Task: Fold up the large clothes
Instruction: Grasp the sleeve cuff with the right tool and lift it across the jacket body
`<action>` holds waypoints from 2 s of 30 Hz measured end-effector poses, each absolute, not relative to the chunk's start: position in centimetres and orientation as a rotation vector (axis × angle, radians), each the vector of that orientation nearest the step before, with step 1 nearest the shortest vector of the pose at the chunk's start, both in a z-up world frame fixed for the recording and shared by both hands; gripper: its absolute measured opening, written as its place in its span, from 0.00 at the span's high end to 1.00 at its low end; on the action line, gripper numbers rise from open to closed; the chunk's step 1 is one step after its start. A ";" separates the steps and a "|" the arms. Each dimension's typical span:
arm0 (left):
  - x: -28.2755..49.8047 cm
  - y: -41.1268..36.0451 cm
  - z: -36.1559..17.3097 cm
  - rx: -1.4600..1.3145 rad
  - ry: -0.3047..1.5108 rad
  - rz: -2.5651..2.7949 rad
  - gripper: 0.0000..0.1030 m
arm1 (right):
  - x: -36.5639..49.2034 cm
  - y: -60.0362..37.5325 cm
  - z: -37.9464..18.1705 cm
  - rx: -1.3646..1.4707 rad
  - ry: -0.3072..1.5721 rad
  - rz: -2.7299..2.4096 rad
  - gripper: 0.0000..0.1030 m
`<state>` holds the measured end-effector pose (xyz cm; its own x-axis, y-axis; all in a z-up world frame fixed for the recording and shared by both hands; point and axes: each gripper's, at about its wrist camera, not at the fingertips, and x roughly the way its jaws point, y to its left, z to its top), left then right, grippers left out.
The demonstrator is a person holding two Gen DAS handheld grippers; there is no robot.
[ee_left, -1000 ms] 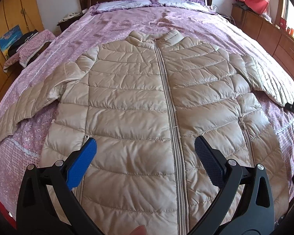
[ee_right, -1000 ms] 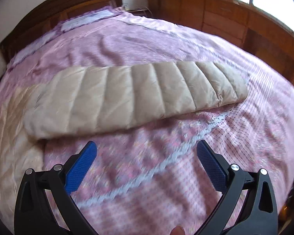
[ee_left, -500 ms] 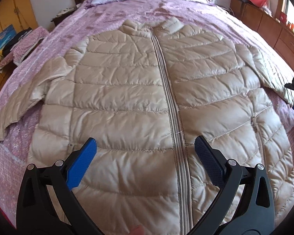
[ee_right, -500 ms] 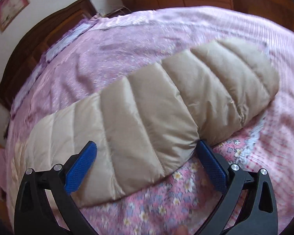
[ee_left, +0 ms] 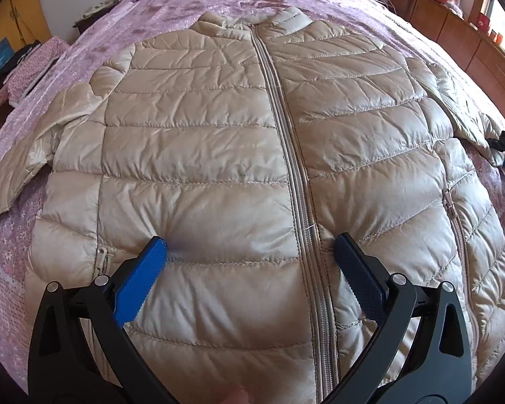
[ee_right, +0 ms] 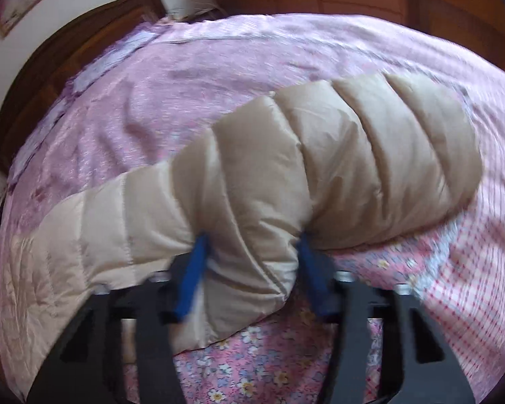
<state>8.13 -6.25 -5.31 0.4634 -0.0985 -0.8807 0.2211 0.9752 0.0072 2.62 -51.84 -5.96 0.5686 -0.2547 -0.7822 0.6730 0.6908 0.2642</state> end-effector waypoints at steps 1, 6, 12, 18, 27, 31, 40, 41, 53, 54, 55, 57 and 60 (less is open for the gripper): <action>7.9 -6.3 -5.5 0.132 1.070 -0.195 0.04 | 2.6 -51.3 -5.5 0.575 0.785 -0.564 0.80; 8.0 -6.3 -5.7 0.132 1.095 -0.190 0.03 | 2.2 -49.0 -2.7 0.524 0.745 -0.483 0.91; 8.0 -6.1 -5.2 0.120 1.101 -0.193 0.04 | 1.7 -45.0 1.1 0.459 0.713 -0.356 0.91; 7.4 -5.0 -3.9 0.075 1.087 -0.182 0.04 | 1.7 -41.7 4.2 0.434 0.674 -0.256 0.91; 6.4 -1.9 -0.5 0.078 1.000 -0.102 0.04 | 4.0 -33.7 7.7 0.406 0.666 -0.016 0.91; 6.2 0.0 1.0 0.075 0.955 -0.059 0.04 | 5.7 -29.7 7.9 0.404 0.687 0.098 0.91; 5.9 3.2 2.3 0.042 0.924 0.004 0.04 | 10.7 -20.8 3.6 0.307 0.830 0.197 0.91; 5.8 3.4 2.2 0.040 0.925 0.007 0.04 | 10.9 -20.1 2.7 0.294 0.851 0.195 0.91; 5.9 4.9 1.0 0.016 0.950 0.038 0.04 | 11.8 -17.3 -3.4 0.262 0.934 0.202 0.05; 6.0 5.0 0.9 0.013 0.951 0.038 0.04 | 11.6 -17.0 -3.1 0.237 0.919 0.184 0.05; 6.1 5.0 0.9 0.012 0.952 0.038 0.04 | 11.6 -16.6 -3.0 0.211 0.918 0.185 0.05; 6.0 4.9 0.8 0.013 0.953 0.039 0.04 | 11.4 -16.1 -3.0 0.175 0.925 0.188 0.05; 6.1 4.9 0.9 0.018 0.950 0.039 0.04 | 11.1 -15.9 -2.8 0.176 0.933 0.193 0.05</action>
